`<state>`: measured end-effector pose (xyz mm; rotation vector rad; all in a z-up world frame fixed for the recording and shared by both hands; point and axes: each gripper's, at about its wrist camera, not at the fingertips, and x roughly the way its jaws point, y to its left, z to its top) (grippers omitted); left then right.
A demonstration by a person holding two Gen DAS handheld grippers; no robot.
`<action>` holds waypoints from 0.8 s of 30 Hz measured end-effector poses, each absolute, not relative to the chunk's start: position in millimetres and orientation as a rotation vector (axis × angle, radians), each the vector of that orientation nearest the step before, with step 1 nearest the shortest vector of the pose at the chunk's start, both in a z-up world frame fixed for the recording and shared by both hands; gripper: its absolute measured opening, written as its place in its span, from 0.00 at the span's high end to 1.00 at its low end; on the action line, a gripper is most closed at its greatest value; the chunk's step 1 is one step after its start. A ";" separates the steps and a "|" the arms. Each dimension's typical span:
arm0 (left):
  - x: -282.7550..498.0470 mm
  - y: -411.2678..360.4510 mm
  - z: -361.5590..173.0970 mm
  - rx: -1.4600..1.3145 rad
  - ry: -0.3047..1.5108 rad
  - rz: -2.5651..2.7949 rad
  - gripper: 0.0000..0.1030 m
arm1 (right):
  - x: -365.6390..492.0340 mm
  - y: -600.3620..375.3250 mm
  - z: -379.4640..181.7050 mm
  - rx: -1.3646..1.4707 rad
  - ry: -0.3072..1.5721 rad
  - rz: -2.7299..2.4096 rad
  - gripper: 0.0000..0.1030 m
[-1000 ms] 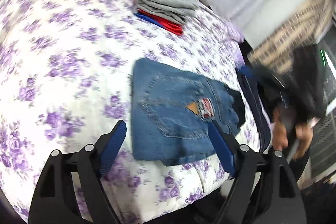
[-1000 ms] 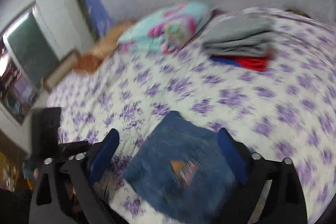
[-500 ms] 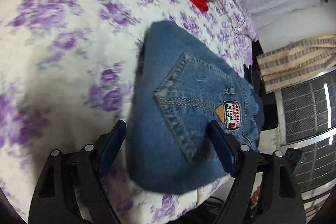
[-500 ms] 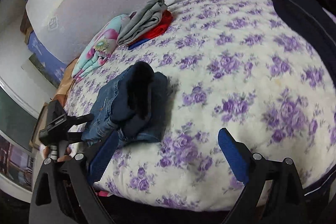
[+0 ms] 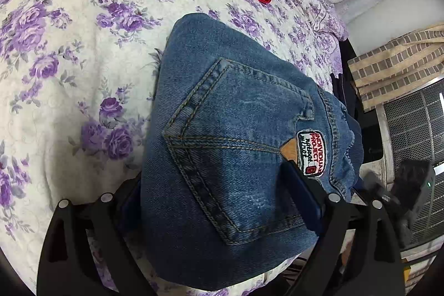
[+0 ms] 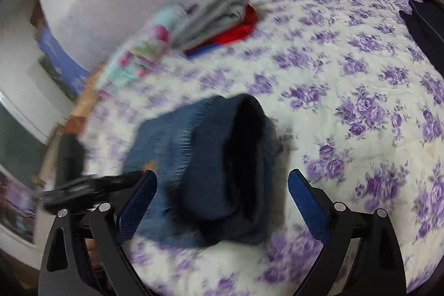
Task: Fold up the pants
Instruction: 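Grasp the folded jeans bundle with the left tool, then the right tool, then carry the folded jeans with both tools onto the grey clothes stack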
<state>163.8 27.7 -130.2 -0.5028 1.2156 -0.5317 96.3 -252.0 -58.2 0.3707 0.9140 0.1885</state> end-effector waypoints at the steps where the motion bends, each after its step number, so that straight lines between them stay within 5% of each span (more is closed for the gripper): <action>1: 163.8 27.3 -130.2 -0.502 1.217 -0.534 0.15 | 102.5 -249.1 -67.6 0.347 0.949 0.166 0.06; 9: 166.2 27.2 -134.1 -0.498 1.224 -0.566 0.14 | 110.3 -280.0 -116.5 0.723 1.101 0.323 0.03; 16: 164.8 24.4 -132.0 -0.473 1.210 -0.555 0.21 | 118.5 -277.1 -122.5 0.728 1.114 0.364 0.03; 17: 164.2 23.7 -129.9 -0.471 1.204 -0.556 0.24 | 116.4 -277.2 -120.9 0.747 1.101 0.377 0.05; 20: 159.6 25.8 -121.4 -0.445 1.178 -0.548 0.36 | 104.7 -268.9 -107.7 0.706 1.043 0.418 0.32; 24: 154.8 29.7 -108.4 -0.453 1.156 -0.548 0.45 | 97.9 -268.1 -98.7 0.697 1.016 0.414 0.42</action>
